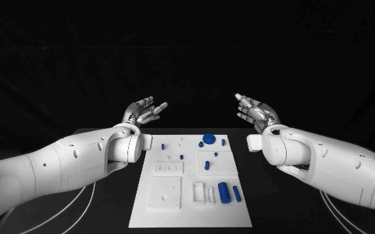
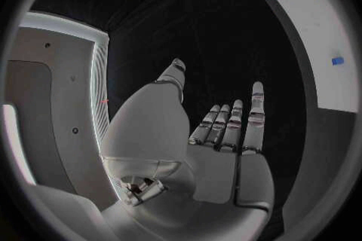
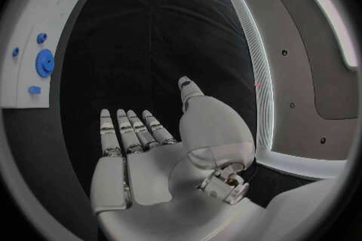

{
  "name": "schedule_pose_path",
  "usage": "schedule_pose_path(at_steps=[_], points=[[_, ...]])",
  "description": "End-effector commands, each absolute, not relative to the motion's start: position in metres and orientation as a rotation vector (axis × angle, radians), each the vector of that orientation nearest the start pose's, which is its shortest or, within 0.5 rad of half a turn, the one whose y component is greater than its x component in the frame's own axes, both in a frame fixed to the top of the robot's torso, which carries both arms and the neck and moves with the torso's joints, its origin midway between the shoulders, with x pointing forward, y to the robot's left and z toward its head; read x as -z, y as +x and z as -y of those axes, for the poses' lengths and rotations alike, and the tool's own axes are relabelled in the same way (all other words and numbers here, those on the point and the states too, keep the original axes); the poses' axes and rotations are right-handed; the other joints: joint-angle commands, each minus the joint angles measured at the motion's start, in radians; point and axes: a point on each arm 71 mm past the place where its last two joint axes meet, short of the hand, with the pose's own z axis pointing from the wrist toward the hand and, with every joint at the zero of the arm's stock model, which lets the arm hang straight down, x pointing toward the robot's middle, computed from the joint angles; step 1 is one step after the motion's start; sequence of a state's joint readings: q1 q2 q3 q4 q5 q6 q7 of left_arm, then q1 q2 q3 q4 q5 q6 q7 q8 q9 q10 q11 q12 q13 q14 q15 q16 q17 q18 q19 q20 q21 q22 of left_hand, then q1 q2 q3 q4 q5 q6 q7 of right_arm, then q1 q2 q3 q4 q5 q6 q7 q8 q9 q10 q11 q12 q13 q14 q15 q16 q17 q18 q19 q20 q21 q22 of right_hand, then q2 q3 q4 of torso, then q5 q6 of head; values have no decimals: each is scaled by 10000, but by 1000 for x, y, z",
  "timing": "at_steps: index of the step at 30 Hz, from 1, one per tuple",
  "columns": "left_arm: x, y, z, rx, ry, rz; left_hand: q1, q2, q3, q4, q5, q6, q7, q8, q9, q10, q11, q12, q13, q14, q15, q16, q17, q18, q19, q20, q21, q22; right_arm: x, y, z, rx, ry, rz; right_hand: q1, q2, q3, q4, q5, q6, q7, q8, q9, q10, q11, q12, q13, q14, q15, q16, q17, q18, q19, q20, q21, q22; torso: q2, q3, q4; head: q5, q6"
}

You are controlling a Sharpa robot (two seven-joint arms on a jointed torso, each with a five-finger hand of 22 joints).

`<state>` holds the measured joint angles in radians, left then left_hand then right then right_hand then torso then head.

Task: Assemble the parts on the task board

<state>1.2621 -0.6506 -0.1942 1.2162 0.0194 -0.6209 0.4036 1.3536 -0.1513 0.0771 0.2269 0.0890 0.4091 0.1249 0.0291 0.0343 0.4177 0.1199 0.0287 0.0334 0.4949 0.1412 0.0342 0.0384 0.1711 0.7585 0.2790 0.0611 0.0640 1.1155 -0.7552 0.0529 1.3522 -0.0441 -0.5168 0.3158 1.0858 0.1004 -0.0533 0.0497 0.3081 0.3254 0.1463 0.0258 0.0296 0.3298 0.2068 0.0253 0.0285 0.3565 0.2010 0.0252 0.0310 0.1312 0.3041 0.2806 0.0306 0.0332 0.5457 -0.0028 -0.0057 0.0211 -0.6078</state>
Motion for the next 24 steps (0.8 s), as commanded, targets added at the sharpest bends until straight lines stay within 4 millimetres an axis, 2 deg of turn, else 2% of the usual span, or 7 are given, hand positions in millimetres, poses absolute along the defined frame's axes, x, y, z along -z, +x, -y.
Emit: schedule_pose_path(at_steps=[1, 11, 12, 15, 18, 21, 24], points=[[212, 548, -225, 11267, -11490, -13795, 452, -25, 38, 82, 96, 184, 27, 72, 24, 195, 25, 71, 23, 243, 52, 64, 24, 216, 293, 81, 53, 34, 208, 525, 226, -13420, 12033, -15471, 567, 46, -28, -98, 104, 224, 445, 73, 30, 231, 56, 54, 22, 280, 59, 81, 26, 237, 169, 89, 67, 23, -1, 0, 0, 0, 1], [210, 551, -226, 11221, -11448, -13840, 447, -23, 37, 80, 94, 212, 38, 74, 26, 212, 33, 72, 24, 236, 50, 62, 23, 217, 295, 81, 52, 34, 203, 535, 235, -13467, 11849, -16332, 903, 98, 16, -455, 113, 524, 417, 92, 48, 571, 31, 71, 40, 619, 46, 101, 45, 298, 418, 82, 93, 42, -1, 0, 0, 0, 1], [210, 551, -230, 11287, -11522, -13845, 427, 7, 41, 47, 90, 230, 47, 76, 27, 228, 45, 73, 25, 232, 50, 62, 23, 218, 295, 81, 53, 34, 205, 540, 243, -13062, 11504, -16282, 991, 99, 43, -545, 126, 655, 417, 101, 55, 746, 37, 81, 49, 788, 48, 110, 54, 319, 518, 75, 107, 50, -4, -33, -4, 86, -184], [210, 551, -230, 11351, -11512, -13876, 383, 51, 44, -41, 86, 274, 68, 78, 29, 284, 63, 75, 27, 245, 57, 64, 24, 216, 292, 80, 53, 34, 204, 541, 243, -12898, 11253, -16169, 1348, 41, 126, -926, 240, 1105, 480, 121, 77, 1348, 111, 109, 78, 1429, 148, 135, 83, 357, 946, 21, 161, 82, -4, -35, 4, 92, -217], [210, 551, -229, 11571, -11426, -13915, 116, 565, -27, -652, 45, 998, 180, 85, 51, 1079, 213, 97, 69, 542, 110, 68, 33, 223, 349, 75, 61, 39, 203, 543, 244, -12571, 10776, -15979, 1714, -46, 206, -1343, 407, 1971, 600, 179, 122, 2382, 252, 156, 126, 3144, 340, 240, 170, 325, 2517, -232, 460, 217, -7, -43, 22, 113, -232], [209, 549, -229, 11761, -11339, -13949, -33, 1125, -224, -1339, 87, 2395, 335, 201, 131, 2761, 381, 183, 133, 3285, 269, 366, 172, 379, 1089, -136, 357, 148, 202, 545, 245, -12038, 9905, -15920, 1949, -123, 336, -1798, 697, 3624, 423, 284, 219, 4791, -12, 333, 241, 5958, -1, 388, 340, 202, 4490, -564, 887, 333, -3, -49, 21, 127, -258], [209, 545, -230, 11931, -11350, -14143, 2, 1518, -462, -1930, 201, 4158, 291, 293, 235, 4687, 321, 270, 208, 5850, 83, 814, 329, -237, 2379, -1115, 1038, 357, 200, 546, 242, -11312, 8326, -16189, 1828, -180, 592, -2002, 674, 6421, 109, 561, 461, 6970, -550, 661, 283, 7531, -585, 640, 544, 125, 6161, -1103, 1421, 447, 62, -31, 19, 136, -249]])
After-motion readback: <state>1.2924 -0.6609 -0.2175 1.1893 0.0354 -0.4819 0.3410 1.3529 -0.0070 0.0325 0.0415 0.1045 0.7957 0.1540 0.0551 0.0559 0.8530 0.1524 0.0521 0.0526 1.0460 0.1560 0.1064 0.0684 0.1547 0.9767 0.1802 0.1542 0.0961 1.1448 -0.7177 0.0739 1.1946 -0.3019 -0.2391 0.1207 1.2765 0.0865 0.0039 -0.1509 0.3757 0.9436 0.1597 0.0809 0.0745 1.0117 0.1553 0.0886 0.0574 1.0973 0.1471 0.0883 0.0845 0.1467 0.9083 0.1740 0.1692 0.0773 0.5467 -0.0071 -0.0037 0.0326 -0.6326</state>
